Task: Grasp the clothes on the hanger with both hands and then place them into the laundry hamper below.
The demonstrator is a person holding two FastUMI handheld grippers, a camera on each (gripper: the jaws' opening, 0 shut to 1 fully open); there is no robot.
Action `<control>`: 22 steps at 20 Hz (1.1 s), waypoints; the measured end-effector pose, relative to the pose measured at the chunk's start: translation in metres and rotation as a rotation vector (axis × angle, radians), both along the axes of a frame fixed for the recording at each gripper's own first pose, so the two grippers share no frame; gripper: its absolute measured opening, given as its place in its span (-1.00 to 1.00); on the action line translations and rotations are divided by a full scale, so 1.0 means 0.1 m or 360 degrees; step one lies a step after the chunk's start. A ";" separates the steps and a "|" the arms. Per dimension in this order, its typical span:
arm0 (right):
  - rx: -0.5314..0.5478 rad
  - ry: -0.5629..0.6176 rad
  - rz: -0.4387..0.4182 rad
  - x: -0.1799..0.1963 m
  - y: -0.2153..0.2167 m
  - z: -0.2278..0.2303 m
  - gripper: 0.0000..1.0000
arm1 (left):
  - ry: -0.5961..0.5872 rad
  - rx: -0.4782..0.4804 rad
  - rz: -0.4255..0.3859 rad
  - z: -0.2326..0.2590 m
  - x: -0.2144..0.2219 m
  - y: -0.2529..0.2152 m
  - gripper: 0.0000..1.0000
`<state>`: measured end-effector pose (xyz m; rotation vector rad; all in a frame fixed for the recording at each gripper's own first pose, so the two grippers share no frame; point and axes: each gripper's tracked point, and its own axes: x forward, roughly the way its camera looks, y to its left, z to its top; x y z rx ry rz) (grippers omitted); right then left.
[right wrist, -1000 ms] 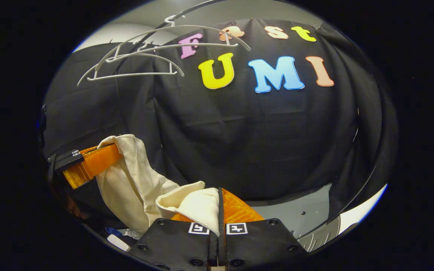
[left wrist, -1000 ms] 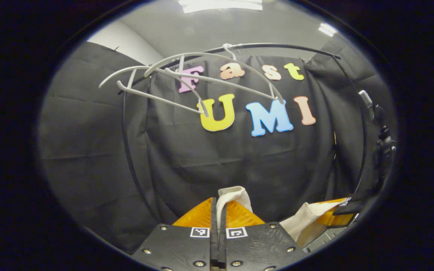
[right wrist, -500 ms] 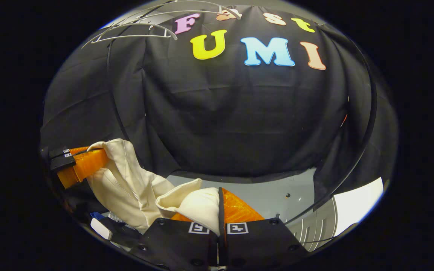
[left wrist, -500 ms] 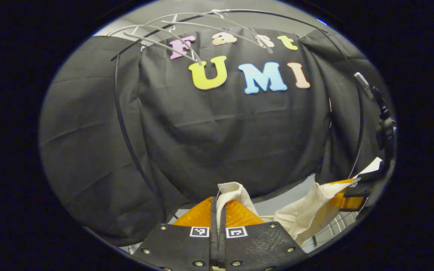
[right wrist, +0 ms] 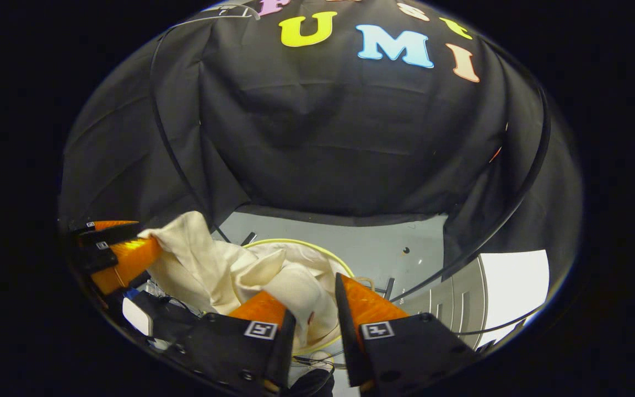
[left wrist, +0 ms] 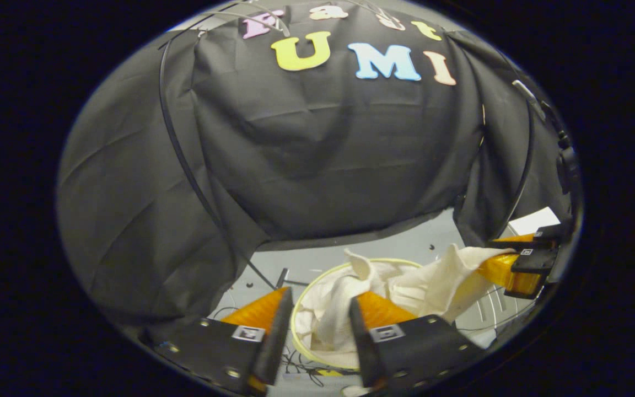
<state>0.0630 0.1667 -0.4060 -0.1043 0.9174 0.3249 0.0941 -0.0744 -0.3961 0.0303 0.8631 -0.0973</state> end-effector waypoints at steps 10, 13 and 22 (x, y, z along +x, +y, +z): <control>0.0029 -0.0217 -0.0056 -0.01 -0.05 0.70 0.98 | -0.0206 0.0024 -0.0096 0.66 0.00 0.08 0.93; 0.0059 -0.0367 -0.0093 0.03 -0.10 1.17 0.98 | -0.0367 0.0000 -0.0101 1.16 0.11 0.13 0.92; 0.0127 -0.0853 -0.0261 0.03 -0.46 2.70 0.94 | -0.0852 -0.0114 -0.0064 2.95 0.24 0.45 0.93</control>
